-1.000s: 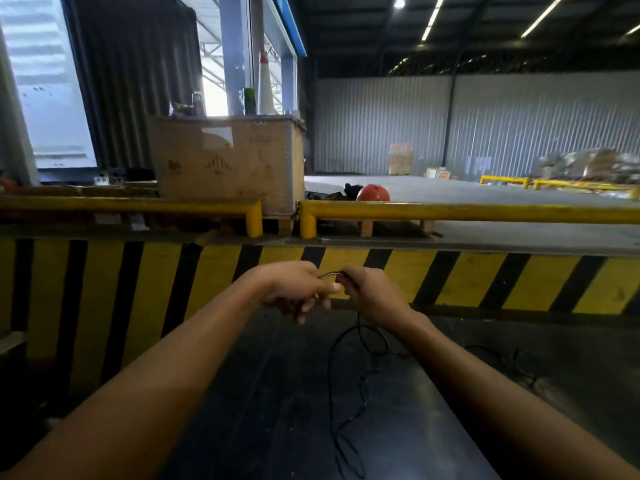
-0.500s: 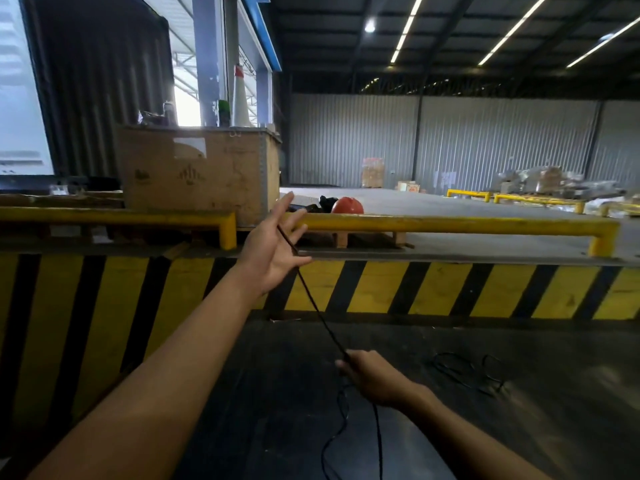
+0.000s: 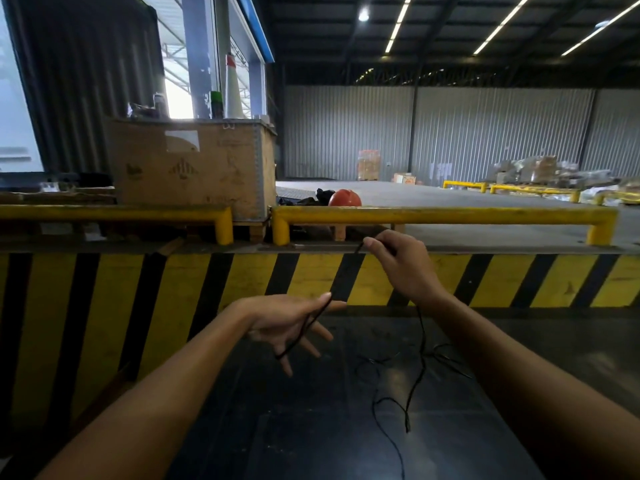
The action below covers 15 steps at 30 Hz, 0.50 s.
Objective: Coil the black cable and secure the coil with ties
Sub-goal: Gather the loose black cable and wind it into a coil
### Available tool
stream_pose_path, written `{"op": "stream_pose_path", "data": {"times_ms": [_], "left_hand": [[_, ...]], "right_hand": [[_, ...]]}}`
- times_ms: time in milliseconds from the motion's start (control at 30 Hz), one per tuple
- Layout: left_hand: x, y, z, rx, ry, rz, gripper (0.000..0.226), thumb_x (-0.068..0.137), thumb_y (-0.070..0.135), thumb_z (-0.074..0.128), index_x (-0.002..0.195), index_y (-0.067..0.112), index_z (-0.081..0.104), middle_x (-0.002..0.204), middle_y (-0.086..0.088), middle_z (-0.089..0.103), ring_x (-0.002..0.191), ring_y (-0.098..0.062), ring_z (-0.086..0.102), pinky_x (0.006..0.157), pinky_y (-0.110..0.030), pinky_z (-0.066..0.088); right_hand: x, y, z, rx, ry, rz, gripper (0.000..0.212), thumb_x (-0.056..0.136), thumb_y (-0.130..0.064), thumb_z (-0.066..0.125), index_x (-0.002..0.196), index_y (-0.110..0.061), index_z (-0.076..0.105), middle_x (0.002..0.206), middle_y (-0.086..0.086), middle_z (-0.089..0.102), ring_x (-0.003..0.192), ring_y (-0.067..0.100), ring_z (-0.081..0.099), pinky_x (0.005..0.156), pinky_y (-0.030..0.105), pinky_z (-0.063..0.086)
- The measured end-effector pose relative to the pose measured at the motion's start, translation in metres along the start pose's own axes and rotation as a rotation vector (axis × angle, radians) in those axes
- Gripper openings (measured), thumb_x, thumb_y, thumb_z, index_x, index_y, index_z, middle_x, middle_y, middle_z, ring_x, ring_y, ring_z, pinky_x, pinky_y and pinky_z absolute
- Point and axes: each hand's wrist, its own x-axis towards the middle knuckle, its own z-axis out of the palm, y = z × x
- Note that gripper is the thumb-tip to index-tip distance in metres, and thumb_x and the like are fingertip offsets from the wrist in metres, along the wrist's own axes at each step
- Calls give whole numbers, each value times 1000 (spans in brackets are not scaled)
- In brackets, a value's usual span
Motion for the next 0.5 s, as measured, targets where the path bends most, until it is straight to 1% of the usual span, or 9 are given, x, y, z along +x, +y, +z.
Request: {"op": "stream_pose_path", "data": {"times_ms": [67, 100, 133, 167, 200, 267, 333, 400, 500], "left_hand": [[-6, 10, 5, -110, -113, 104, 46, 88, 65, 23, 131, 57, 36, 147, -12, 42, 129, -40, 46, 86, -66, 47], [-8, 14, 4, -175, -159, 174, 45, 87, 65, 26, 129, 57, 40, 142, -11, 49, 126, -38, 51, 83, -65, 49], [-10, 17, 1, -246, -199, 251, 47, 86, 64, 29, 131, 55, 41, 138, -10, 54, 122, -36, 55, 81, -63, 51], [-11, 20, -3, -322, -227, 330, 50, 86, 61, 31, 134, 52, 39, 136, -11, 56, 118, -35, 59, 79, -62, 53], [-13, 23, -6, -393, -230, 399, 52, 86, 59, 32, 137, 50, 38, 136, -12, 56, 116, -34, 61, 77, -60, 55], [-13, 29, -13, -496, -148, 502, 50, 86, 58, 33, 135, 50, 41, 139, -12, 53, 117, -32, 60, 78, -61, 54], [-11, 31, -22, -564, 10, 549, 44, 89, 57, 31, 130, 54, 44, 144, -7, 47, 124, -32, 52, 86, -67, 47], [-7, 26, -33, -582, 158, 552, 43, 92, 57, 27, 134, 55, 38, 151, -5, 36, 135, -34, 39, 94, -72, 34], [-2, 13, -48, -473, 345, 495, 53, 87, 62, 30, 139, 55, 27, 158, -8, 22, 144, -37, 21, 101, -74, 22]], "right_hand": [[-1, 6, 13, 10, 63, 64, 20, 95, -28, 51, 79, -19, 59, 63, -2, 54, 54, 1, 50, 50, 13, 39], [-4, 10, 18, 17, 40, 117, 23, 96, -29, 48, 79, -18, 59, 66, 0, 56, 57, 2, 52, 52, 15, 42], [-10, 15, 25, 34, -34, 188, 25, 97, -30, 45, 82, -17, 60, 72, 3, 60, 63, 6, 57, 57, 20, 47], [-18, 17, 34, 83, -161, 250, 27, 98, -30, 42, 88, -15, 62, 80, 5, 64, 72, 13, 62, 64, 27, 53], [-29, 17, 44, 121, -326, 280, 28, 99, -29, 39, 98, -14, 64, 91, 5, 67, 83, 17, 65, 72, 30, 56], [-55, 10, 67, 23, -638, 172, 29, 100, -25, 37, 109, -14, 62, 105, 6, 67, 96, 19, 64, 82, 28, 51], [-77, -3, 86, -61, -826, 90, 26, 99, -33, 36, 102, -18, 57, 101, 9, 66, 92, 25, 63, 78, 36, 51], [-83, -13, 90, -75, -884, 40, 23, 98, -36, 38, 101, -18, 52, 100, 8, 66, 86, 25, 63, 74, 41, 52], [-61, -20, 70, -95, -926, 18, 10, 97, -33, 43, 93, -25, 50, 85, -4, 58, 76, 13, 56, 65, 28, 43]]}}
